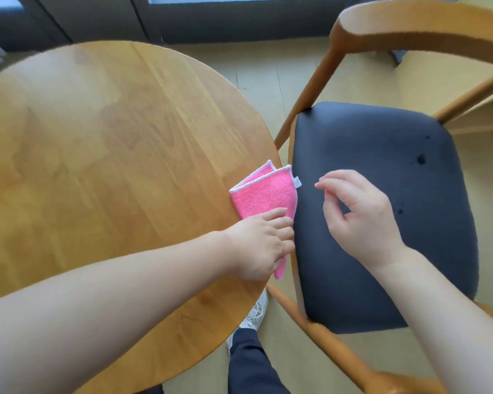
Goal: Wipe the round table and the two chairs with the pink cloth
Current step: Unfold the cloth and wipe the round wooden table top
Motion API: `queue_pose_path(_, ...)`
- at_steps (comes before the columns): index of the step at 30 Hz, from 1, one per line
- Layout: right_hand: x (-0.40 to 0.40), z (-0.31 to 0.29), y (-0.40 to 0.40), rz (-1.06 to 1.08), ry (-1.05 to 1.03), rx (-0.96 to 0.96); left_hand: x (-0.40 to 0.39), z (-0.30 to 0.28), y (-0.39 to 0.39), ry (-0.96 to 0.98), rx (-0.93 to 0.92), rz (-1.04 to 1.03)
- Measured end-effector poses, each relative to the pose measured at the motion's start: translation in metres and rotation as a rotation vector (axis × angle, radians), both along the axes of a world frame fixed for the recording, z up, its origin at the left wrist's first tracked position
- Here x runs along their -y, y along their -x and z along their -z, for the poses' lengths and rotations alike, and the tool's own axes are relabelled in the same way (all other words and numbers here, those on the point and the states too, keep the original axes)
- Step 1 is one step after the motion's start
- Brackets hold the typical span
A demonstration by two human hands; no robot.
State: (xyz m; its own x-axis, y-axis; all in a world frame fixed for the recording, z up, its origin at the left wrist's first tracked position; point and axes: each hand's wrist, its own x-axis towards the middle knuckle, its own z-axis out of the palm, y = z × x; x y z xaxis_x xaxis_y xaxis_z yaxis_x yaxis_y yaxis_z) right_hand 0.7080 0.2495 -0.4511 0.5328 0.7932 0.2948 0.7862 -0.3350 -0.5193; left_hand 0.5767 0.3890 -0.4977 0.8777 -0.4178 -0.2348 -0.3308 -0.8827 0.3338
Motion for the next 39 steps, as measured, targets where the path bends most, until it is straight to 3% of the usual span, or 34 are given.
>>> queue_pose_path(8, -0.021, 0.009, 0.016, -0.303, 0.079, -0.016, 0.026, 0.004, 0.054, 0.051, -0.011, -0.079)
queue_pose_path(14, -0.015, 0.013, 0.047, -0.48, 0.184, 0.033, 0.039, 0.001, 0.097, 0.131, -0.002, -0.277)
queue_pose_path(17, -0.004, 0.009, 0.06, -0.585, 0.338, 0.133, 0.047, -0.014, 0.137, 0.193, 0.131, -0.392)
queue_pose_path(25, -0.015, 0.009, 0.051, -0.841, 0.784, 0.478, 0.053, -0.04, 0.236, 0.209, 0.219, -0.786)
queue_pose_path(29, -0.034, 0.028, 0.045, -1.029, 0.793, 0.631, 0.061, -0.033, 0.255, 0.199, 0.301, -0.961)
queue_pose_path(34, -0.031, 0.052, 0.059, -1.148, 0.626, 0.661, 0.087, -0.021, 0.273, 0.218, 0.3, -1.191)
queue_pose_path(39, -0.032, 0.059, 0.088, -1.282, 0.547, 0.684, 0.101, -0.025, 0.287, 0.168, 0.35, -1.295)
